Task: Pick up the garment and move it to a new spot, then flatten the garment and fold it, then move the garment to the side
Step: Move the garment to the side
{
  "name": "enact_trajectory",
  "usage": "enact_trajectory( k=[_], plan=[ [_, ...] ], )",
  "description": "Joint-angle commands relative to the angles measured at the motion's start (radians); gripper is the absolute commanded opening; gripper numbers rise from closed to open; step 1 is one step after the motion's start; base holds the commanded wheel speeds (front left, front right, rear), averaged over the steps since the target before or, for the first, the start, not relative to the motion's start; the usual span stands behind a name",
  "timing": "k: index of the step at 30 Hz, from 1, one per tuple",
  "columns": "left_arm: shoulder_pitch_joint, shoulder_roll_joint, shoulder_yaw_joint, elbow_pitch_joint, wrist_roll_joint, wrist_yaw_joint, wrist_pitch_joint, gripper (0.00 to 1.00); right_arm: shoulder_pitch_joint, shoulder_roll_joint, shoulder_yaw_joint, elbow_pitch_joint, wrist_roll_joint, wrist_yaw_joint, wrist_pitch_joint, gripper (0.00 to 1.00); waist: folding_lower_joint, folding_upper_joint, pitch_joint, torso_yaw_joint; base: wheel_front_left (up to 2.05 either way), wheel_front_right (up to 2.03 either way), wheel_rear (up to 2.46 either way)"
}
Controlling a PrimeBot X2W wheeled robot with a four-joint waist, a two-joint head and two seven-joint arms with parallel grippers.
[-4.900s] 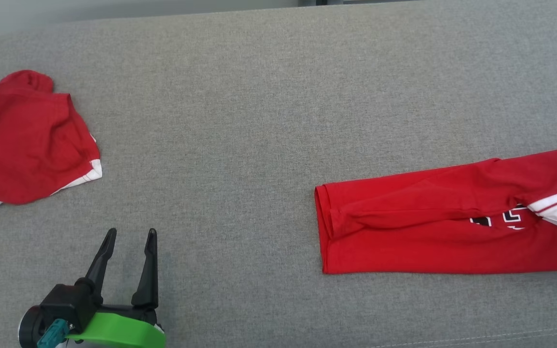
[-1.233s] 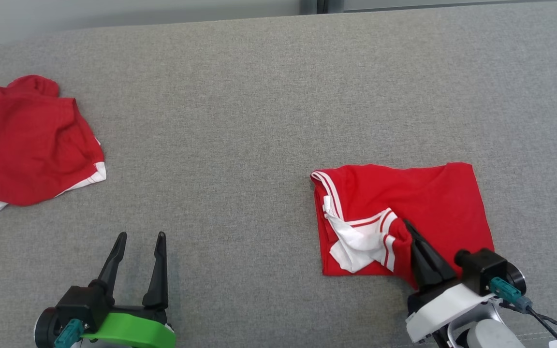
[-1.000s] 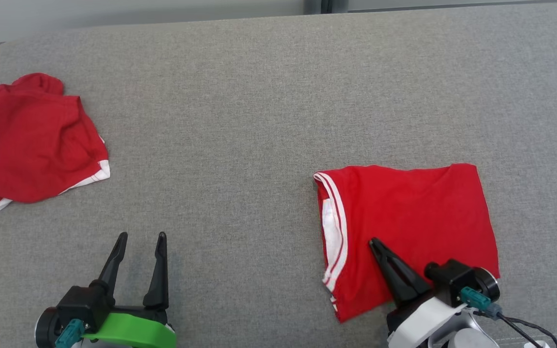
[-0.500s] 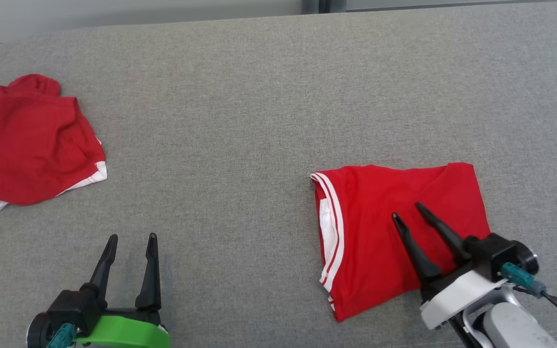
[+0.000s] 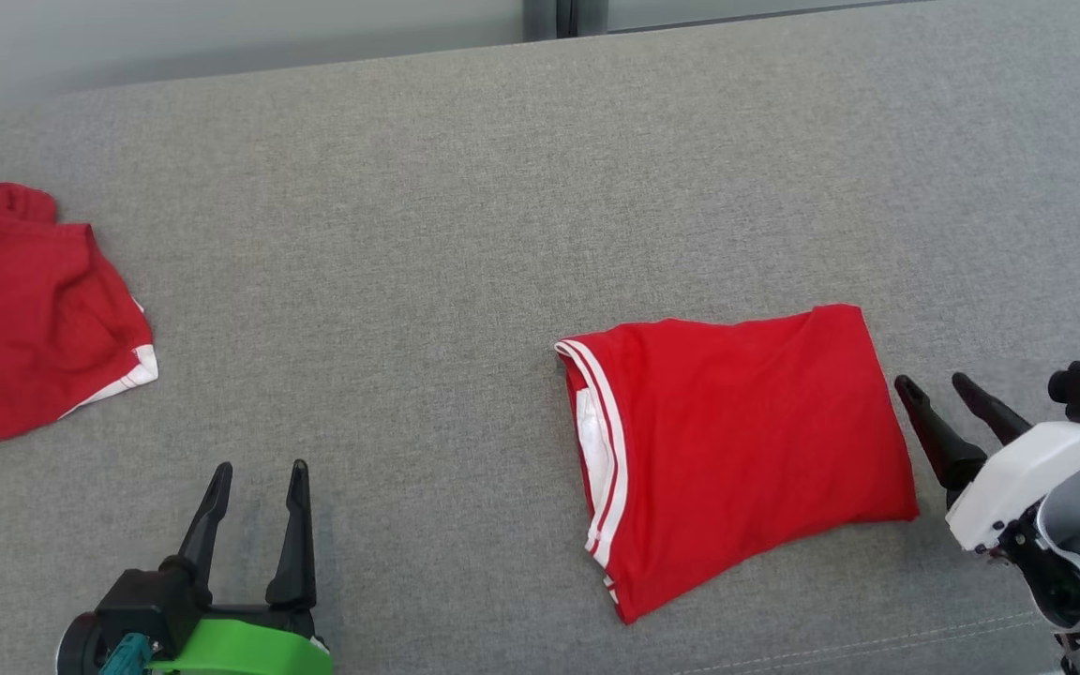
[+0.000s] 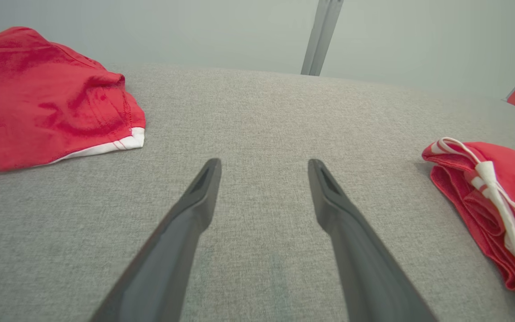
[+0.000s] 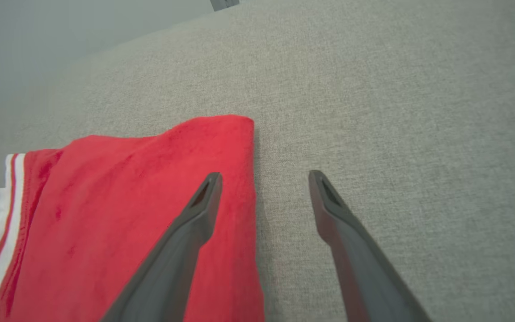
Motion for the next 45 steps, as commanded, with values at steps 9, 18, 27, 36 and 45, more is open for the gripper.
enact_trajectory(
  k=[9,18,27,36,45],
  plan=[
    [-0.036,0.011,-0.009,0.001,0.011,-0.010,-0.003,1.00,-0.136,-0.010,0.064,0.105,0.147,0.001,0.231,1.00,0.0000,-0.0001,0.042,0.014,0.00,0.00,0.00],
    [-0.043,0.004,-0.010,0.006,0.008,-0.011,-0.003,1.00,-0.169,-0.013,0.123,0.126,0.250,0.001,0.331,0.45,0.0000,-0.0001,0.055,0.048,0.00,0.00,0.00],
    [-0.029,0.009,-0.004,0.002,0.012,-0.006,-0.003,1.00,-0.196,-0.044,0.158,0.108,0.305,0.001,0.284,0.00,0.0000,-0.0001,0.049,0.014,0.00,0.00,0.00],
    [-0.042,0.041,0.006,-0.042,0.018,0.004,0.006,1.00,-0.252,-0.054,0.195,0.157,0.313,0.001,0.222,0.00,0.0000,-0.0001,0.081,-0.122,0.00,0.00,0.00],
    [-0.082,0.075,-0.012,-0.131,0.036,0.003,0.054,1.00,-0.296,-0.062,0.238,0.212,0.320,0.001,0.138,0.00,0.0000,-0.0001,0.154,-0.247,0.00,0.00,0.00]
  ],
)
